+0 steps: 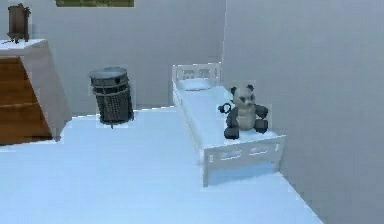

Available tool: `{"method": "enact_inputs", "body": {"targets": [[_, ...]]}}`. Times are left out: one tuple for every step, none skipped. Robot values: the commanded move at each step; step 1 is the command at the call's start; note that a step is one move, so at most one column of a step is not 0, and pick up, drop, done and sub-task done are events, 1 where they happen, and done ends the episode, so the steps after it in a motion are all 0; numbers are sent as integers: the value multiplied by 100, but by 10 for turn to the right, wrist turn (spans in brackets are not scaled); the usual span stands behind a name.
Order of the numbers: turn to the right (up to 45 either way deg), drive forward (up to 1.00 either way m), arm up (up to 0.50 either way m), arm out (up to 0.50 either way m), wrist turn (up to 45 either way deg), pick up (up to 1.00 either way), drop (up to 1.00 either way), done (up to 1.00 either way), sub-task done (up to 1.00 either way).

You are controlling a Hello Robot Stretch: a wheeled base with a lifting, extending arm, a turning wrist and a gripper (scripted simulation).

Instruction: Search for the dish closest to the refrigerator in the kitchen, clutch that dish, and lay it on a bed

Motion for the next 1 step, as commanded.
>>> {"method": "enact_inputs", "body": {"targets": [[120,0,0,0,0,0,0,0,0]]}}
